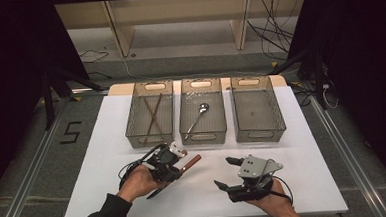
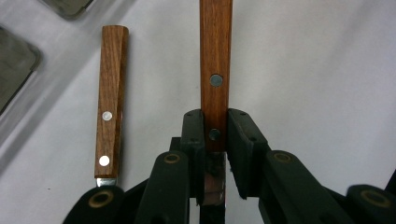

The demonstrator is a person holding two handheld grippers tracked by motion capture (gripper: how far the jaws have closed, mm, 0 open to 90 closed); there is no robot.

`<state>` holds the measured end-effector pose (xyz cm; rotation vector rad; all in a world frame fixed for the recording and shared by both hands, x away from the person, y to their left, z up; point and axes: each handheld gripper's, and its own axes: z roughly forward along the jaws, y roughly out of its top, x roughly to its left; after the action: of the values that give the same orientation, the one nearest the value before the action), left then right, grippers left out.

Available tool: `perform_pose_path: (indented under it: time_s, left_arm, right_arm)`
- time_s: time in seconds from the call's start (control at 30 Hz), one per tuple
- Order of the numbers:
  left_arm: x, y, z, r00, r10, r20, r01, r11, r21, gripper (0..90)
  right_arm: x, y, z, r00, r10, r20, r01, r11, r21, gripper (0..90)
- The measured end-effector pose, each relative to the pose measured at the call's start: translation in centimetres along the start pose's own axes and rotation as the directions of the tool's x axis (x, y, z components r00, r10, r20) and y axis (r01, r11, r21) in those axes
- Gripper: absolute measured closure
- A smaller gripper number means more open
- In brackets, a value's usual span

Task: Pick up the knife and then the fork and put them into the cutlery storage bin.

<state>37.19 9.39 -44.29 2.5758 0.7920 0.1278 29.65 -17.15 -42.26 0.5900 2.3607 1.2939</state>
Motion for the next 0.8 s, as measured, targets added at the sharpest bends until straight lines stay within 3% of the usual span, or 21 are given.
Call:
perform_pose_path:
  time_s: [0.13, 0.2, 0.3, 0.43, 0.63, 0.7, 0.73, 0.77, 0.8]
  left_arm:
    - [-0.1, 0.1, 0.0, 1.0000, 0.005, 0.004, -0.005, 1.0000, 0.004, 76.8]
    - [-0.1, 0.1, 0.0, 1.0000, 0.007, 0.006, -0.007, 1.0000, 0.004, 76.8]
    - [-0.1, 0.0, 0.0, 1.0000, 0.006, 0.008, -0.006, 1.0000, 0.003, 76.8]
    - [-0.1, 0.0, 0.0, 0.9999, 0.005, 0.010, -0.005, 1.0000, 0.005, 76.8]
    - [-0.1, 0.0, 0.0, 0.9999, 0.007, 0.014, -0.007, 1.0000, 0.003, 76.8]
    - [-0.1, 0.0, -0.1, 0.9998, 0.011, 0.015, -0.011, 0.9999, 0.005, 76.8]
    - [-0.1, 0.0, -0.1, 0.9998, 0.012, 0.017, -0.012, 0.9999, 0.004, 76.8]
    - [-0.1, 0.0, -0.1, 0.9997, 0.013, 0.018, -0.013, 0.9999, 0.005, 76.8]
    - [-0.1, 0.0, -0.1, 0.9997, 0.014, 0.019, -0.014, 0.9999, 0.003, 76.8]
  right_arm:
    - [0.9, 0.7, 1.3, 0.9941, -0.104, 0.029, 0.104, 0.994, 0.017, 25.9]
    - [1.4, 1.0, 2.0, 0.9820, -0.183, 0.046, 0.182, 0.983, 0.027, 26.0]
    - [2.2, 1.3, 3.0, 0.9633, -0.262, 0.059, 0.258, 0.964, 0.058, 26.0]
    - [2.8, 1.4, 4.3, 0.9289, -0.362, 0.079, 0.354, 0.930, 0.098, 26.1]
    - [3.8, 1.3, 6.3, 0.8416, -0.527, 0.118, 0.503, 0.844, 0.186, 27.8]
    - [4.1, 1.2, 7.0, 0.8009, -0.584, 0.130, 0.552, 0.805, 0.217, 29.0]
    - [4.2, 1.1, 7.3, 0.7760, -0.616, 0.133, 0.581, 0.781, 0.227, 29.7]
    - [4.5, 0.9, 7.5, 0.7685, -0.623, 0.144, 0.583, 0.775, 0.244, 30.2]
    - [4.5, 0.8, 7.8, 0.7502, -0.644, 0.148, 0.600, 0.757, 0.258, 31.0]
